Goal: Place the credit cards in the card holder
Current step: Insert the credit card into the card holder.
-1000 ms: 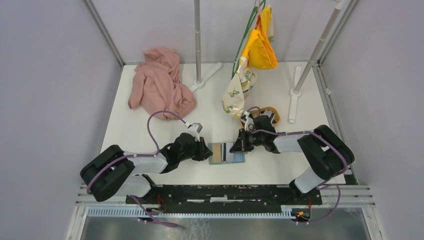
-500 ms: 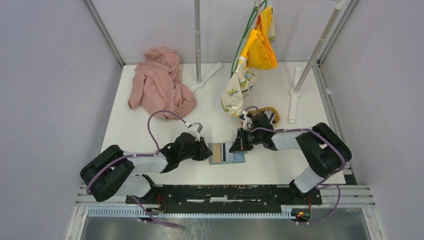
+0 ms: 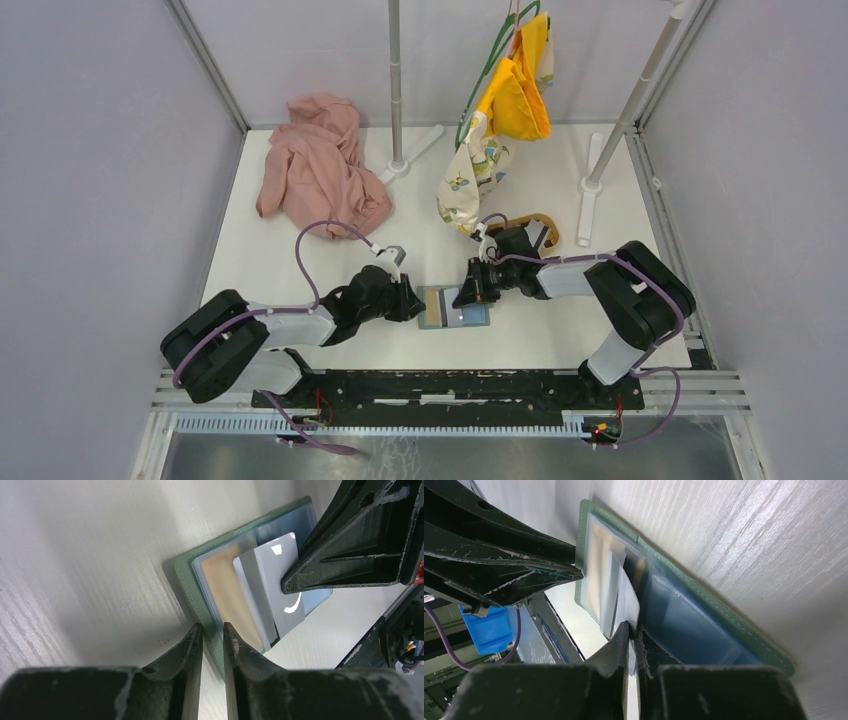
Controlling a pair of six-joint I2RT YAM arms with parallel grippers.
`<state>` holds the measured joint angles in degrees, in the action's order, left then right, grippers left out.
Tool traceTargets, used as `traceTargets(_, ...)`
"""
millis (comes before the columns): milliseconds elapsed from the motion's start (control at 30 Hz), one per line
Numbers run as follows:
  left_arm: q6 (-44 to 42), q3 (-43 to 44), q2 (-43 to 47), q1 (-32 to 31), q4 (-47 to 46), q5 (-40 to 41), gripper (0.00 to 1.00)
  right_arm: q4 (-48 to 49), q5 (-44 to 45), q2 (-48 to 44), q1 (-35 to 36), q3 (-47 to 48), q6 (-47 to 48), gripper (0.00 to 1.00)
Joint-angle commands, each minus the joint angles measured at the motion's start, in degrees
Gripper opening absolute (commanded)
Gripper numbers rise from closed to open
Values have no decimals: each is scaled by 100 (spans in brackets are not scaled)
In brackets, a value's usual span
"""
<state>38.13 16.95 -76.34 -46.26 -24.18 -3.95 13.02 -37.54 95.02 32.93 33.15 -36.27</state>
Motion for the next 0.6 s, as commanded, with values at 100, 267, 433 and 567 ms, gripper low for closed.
traceTargets(100, -43, 99, 63, -79, -269, 43, 29, -40, 351, 136, 98, -65, -153, 6)
traceTargets(267, -25, 83, 57, -100, -274, 58, 29, 258, 430, 27, -74, -216, -478, 0)
traceTargets(433, -23, 110, 10, -128, -281, 71, 29, 405, 501, -83, -251, -326, -573, 0)
traceTargets(567, -25, 133, -55, -152, -297, 75, 29, 447, 513, -132, -321, -353, -567, 0)
